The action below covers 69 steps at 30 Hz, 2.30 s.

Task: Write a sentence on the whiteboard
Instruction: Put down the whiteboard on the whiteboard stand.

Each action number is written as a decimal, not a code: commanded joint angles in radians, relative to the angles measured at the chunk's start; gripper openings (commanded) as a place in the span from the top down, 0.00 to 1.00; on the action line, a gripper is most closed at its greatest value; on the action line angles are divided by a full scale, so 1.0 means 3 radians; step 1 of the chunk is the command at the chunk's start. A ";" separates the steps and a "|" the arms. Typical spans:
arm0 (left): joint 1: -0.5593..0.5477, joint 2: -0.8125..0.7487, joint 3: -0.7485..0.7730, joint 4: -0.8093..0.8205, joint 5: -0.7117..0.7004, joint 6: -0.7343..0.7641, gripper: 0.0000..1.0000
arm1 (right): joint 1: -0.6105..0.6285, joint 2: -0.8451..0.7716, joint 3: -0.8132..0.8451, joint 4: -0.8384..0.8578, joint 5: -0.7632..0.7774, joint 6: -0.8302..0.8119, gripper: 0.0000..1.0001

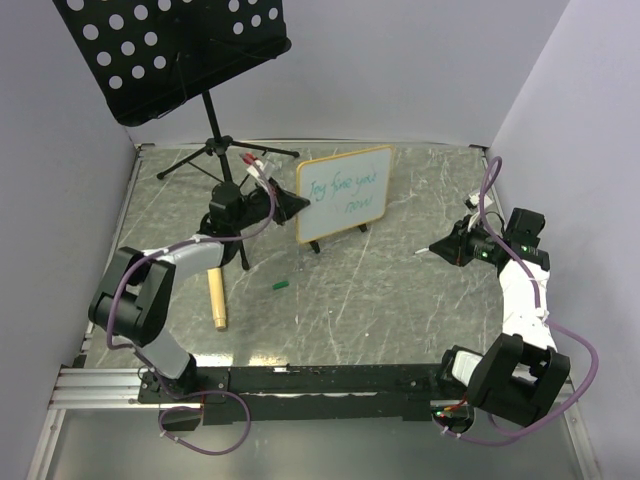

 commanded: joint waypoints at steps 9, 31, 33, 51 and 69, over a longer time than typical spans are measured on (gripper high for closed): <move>0.0252 0.0214 0.0449 0.0665 0.0144 -0.0107 0.99 | -0.0026 0.0059 0.0128 -0.0007 -0.0149 -0.0104 1.00; 0.0344 0.0398 -0.0548 0.1999 0.0241 -0.0331 0.99 | -0.0026 0.0110 0.0143 -0.0048 -0.0174 -0.0140 1.00; 0.0364 0.0470 -0.0538 0.2051 0.0308 -0.0469 0.99 | -0.0026 0.0115 0.0143 -0.0058 -0.0174 -0.0135 1.00; 0.0472 0.0654 -0.0420 0.1944 0.0420 -0.0639 0.99 | -0.0026 0.0120 0.0148 -0.0084 -0.0205 -0.0160 1.00; 0.0702 0.0834 -0.0328 0.2272 0.0574 -0.1156 0.99 | -0.0026 0.0146 0.0153 -0.0089 -0.0225 -0.0165 1.00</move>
